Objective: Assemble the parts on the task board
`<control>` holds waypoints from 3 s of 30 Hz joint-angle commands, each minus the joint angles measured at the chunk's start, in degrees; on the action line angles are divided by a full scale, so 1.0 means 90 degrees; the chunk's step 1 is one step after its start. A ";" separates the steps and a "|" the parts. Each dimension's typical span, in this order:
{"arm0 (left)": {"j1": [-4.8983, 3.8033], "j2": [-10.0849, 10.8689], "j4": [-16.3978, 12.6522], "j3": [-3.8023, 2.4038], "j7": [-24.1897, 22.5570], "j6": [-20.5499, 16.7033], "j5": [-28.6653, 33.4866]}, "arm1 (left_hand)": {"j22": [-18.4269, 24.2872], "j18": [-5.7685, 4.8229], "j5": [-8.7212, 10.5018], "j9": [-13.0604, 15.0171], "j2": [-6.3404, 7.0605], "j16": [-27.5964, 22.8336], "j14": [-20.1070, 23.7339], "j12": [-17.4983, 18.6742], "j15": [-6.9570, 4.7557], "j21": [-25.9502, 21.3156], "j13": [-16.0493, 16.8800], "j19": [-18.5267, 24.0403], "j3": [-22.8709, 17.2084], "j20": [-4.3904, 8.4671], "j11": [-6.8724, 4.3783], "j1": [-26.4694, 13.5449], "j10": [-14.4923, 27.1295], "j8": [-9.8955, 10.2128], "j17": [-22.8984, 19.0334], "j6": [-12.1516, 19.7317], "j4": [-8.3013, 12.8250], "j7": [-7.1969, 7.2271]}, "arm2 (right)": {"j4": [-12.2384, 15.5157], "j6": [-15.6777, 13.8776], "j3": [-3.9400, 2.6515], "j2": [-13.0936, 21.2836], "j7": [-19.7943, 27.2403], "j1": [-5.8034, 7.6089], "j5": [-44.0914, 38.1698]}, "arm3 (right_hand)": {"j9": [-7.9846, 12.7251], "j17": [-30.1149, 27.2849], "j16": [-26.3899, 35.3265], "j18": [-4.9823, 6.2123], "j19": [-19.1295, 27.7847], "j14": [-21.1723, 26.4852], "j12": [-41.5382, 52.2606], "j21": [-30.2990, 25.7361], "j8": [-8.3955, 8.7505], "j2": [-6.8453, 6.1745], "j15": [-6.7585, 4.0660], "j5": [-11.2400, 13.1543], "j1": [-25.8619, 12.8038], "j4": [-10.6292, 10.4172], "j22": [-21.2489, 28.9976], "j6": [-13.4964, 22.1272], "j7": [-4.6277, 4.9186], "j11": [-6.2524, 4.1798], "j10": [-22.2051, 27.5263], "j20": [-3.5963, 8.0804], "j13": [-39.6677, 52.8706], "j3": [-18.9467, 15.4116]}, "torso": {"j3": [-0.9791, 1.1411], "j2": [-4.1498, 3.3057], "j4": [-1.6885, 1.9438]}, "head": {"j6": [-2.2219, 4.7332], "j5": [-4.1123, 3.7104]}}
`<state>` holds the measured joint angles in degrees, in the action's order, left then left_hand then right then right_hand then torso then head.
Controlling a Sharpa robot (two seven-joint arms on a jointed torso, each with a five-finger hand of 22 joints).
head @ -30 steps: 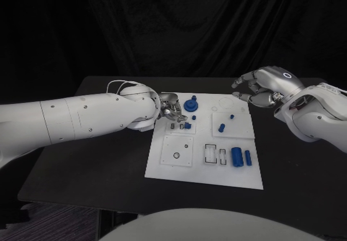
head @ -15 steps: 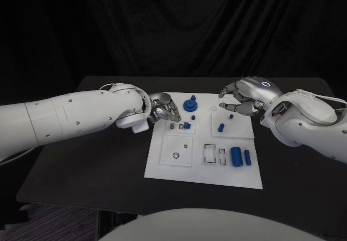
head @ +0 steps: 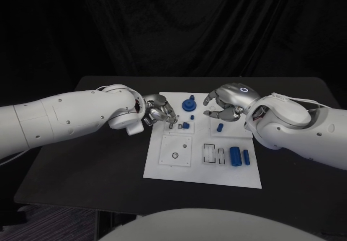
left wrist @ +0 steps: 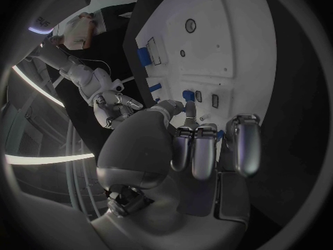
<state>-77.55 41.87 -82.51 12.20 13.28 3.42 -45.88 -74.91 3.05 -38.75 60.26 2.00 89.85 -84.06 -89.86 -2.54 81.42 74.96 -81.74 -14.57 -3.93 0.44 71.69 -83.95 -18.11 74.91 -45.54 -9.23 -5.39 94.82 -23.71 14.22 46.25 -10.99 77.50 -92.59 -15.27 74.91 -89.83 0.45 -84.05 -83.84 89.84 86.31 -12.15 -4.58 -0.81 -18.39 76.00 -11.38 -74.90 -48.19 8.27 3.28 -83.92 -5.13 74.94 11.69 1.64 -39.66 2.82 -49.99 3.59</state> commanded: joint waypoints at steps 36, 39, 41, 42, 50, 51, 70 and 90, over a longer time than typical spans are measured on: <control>0.0010 0.0491 -0.0394 -0.0004 -0.0732 -0.0679 -0.0524 | -0.0914 -0.0051 0.0702 0.0358 -0.0255 0.0016 -0.0660 -0.0016 -0.0023 0.0150 0.1672 -0.0211 -0.0155 0.0028 -0.0033 0.0418 -0.0672 -0.1790 0.1677 0.0860 -0.0165 0.0132 | -0.0535 0.0587 -0.0007 -0.0961 -0.0649 -0.0411 -0.0440 | 0.0022 0.1677 -0.0018 0.0060 -0.0484 -0.0684 0.0017 0.0013 0.0008 -0.0020 0.0036 0.0391 -0.0269 0.0024 -0.1533 0.0032 -0.0012 0.0037 -0.0675 -0.0052 0.1674 -0.0171 | -0.0001 -0.0003 0.0000 | -0.0001 -0.0077; 0.0011 0.0505 -0.0390 -0.0004 -0.0768 -0.0703 -0.0527 | -0.0915 -0.0052 0.0731 0.0201 -0.0207 0.0016 -0.0660 -0.0016 -0.0014 0.0143 0.1672 -0.0210 -0.0168 0.0026 -0.0012 0.0415 -0.0672 -0.1661 0.1677 0.0878 -0.0189 0.0093 | -0.0549 0.0588 -0.0007 -0.0980 -0.0644 -0.0414 -0.0440 | 0.0022 0.1677 -0.0018 0.0059 -0.0485 -0.0684 0.0017 0.0015 0.0008 -0.0019 0.0036 0.0391 -0.0269 0.0024 -0.1534 0.0033 -0.0012 0.0037 -0.0675 -0.0052 0.1674 -0.0171 | 0.0009 -0.0001 -0.0019 | -0.0001 -0.0056; 0.0011 0.0515 -0.0386 -0.0004 -0.0789 -0.0719 -0.0528 | -0.0921 -0.0055 0.0746 -0.0002 -0.0173 0.0016 -0.0660 -0.0016 0.0020 0.0138 0.1672 -0.0212 -0.0178 0.0002 0.0031 0.0420 -0.0672 -0.1499 0.1677 0.0870 -0.0208 0.0044 | -0.0563 0.0586 -0.0007 -0.1000 -0.0640 -0.0419 -0.0441 | 0.0022 0.1677 -0.0018 0.0059 -0.0485 -0.0684 0.0017 0.0015 0.0008 -0.0019 0.0036 0.0391 -0.0269 0.0024 -0.1534 0.0033 -0.0012 0.0037 -0.0675 -0.0052 0.1674 -0.0171 | 0.0020 0.0000 -0.0026 | -0.0001 -0.0059; 0.0011 0.0516 -0.0386 -0.0004 -0.0790 -0.0720 -0.0528 | -0.0921 -0.0054 0.0748 -0.0056 -0.0166 0.0016 -0.0660 -0.0016 0.0030 0.0135 0.1672 -0.0211 -0.0177 -0.0005 0.0038 0.0419 -0.0672 -0.1458 0.1677 0.0867 -0.0214 0.0030 | -0.0564 0.0586 -0.0007 -0.1002 -0.0640 -0.0419 -0.0441 | 0.0022 0.1677 -0.0018 0.0059 -0.0485 -0.0684 0.0017 0.0015 0.0008 -0.0019 0.0036 0.0391 -0.0269 0.0024 -0.1534 0.0033 -0.0012 0.0037 -0.0675 -0.0052 0.1674 -0.0171 | 0.0019 0.0000 -0.0027 | -0.0001 -0.0059; 0.0012 0.0548 -0.0383 -0.0003 -0.0819 -0.0707 -0.0529 | -0.0935 -0.0051 0.0746 -0.0901 -0.0127 0.0016 -0.0660 -0.0016 0.0161 0.0109 0.1672 -0.0207 -0.0175 -0.0128 0.0191 0.0418 -0.0672 -0.0818 0.1677 0.0833 -0.0271 -0.0142 | -0.0707 0.0632 -0.0007 -0.1138 -0.0656 -0.0462 -0.0441 | 0.0027 0.1677 -0.0018 0.0062 -0.0480 -0.0684 0.0017 0.0005 0.0017 0.0015 0.0037 0.0312 -0.0260 0.0060 -0.1530 0.0059 -0.0007 0.0041 -0.0675 -0.0053 0.1674 -0.0161 | 0.0030 0.0009 -0.0008 | -0.0001 -0.0098; 0.0012 0.0551 -0.0382 -0.0003 -0.0820 -0.0701 -0.0529 | -0.0937 -0.0051 0.0744 -0.0992 -0.0125 0.0016 -0.0660 -0.0016 0.0173 0.0108 0.1672 -0.0207 -0.0176 -0.0139 0.0204 0.0415 -0.0672 -0.0745 0.1677 0.0845 -0.0280 -0.0162 | -0.0735 0.0646 -0.0007 -0.1163 -0.0660 -0.0472 -0.0441 | 0.0027 0.1677 -0.0018 0.0062 -0.0480 -0.0684 0.0017 0.0005 0.0017 0.0015 0.0037 0.0312 -0.0260 0.0060 -0.1530 0.0059 -0.0007 0.0041 -0.0675 -0.0053 0.1674 -0.0161 | 0.0033 0.0007 -0.0010 | -0.0001 -0.0102; 0.0031 0.0560 -0.0340 -0.0002 -0.0839 -0.0661 -0.0529 | -0.0939 -0.0039 0.0785 -0.2003 -0.0084 0.0016 -0.0660 -0.0016 0.0315 0.0062 0.1672 -0.0183 -0.0198 -0.0281 0.0362 0.0418 -0.0672 -0.0006 0.1677 0.0785 -0.0337 -0.0330 | -0.1234 0.0798 -0.0007 -0.1563 -0.0668 -0.0739 -0.0441 | 0.0034 0.1677 -0.0018 0.0072 -0.0464 -0.0684 0.0017 -0.0031 0.0025 0.0027 0.0041 0.0216 -0.0268 0.0090 -0.1517 0.0078 -0.0002 0.0045 -0.0675 -0.0055 0.1674 -0.0163 | 0.0025 0.0004 -0.0006 | -0.0001 -0.0127; 0.0068 0.0547 -0.0316 -0.0002 -0.0799 -0.0570 -0.0529 | -0.0930 -0.0033 0.0803 -0.2094 -0.0113 0.0016 -0.0660 -0.0016 0.0316 0.0041 0.1672 -0.0168 -0.0209 -0.0288 0.0356 0.0439 -0.0672 0.0009 0.1677 0.0684 -0.0330 -0.0319 | -0.1417 0.0587 -0.0007 -0.1674 -0.0574 -0.0818 -0.0441 | -0.0020 0.1677 -0.0018 0.0095 -0.0424 -0.0684 0.0017 -0.0117 -0.0089 0.0137 0.0017 -0.0097 -0.0080 0.0365 -0.1485 -0.0093 -0.0039 0.0014 -0.0675 -0.0041 0.1674 -0.0022 | 0.0033 0.0006 -0.0008 | -0.0001 -0.0121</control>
<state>-77.06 46.91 -85.31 12.22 6.84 -2.33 -50.72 -74.91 3.05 -31.79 41.46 0.95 89.85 -83.84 -89.86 -0.09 82.19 74.96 -83.15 -16.38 -6.17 3.16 75.45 -84.00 -18.41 74.91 -39.11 -12.02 -8.20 82.16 -17.73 14.11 31.22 -15.91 70.39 -96.18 -15.45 74.91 -89.83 0.45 -84.05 -83.84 89.84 85.57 -12.70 -3.60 -0.81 -19.44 75.10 -8.21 -74.92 -48.72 7.96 3.27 -83.92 -5.12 74.93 11.54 1.90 -39.61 2.71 -49.99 2.61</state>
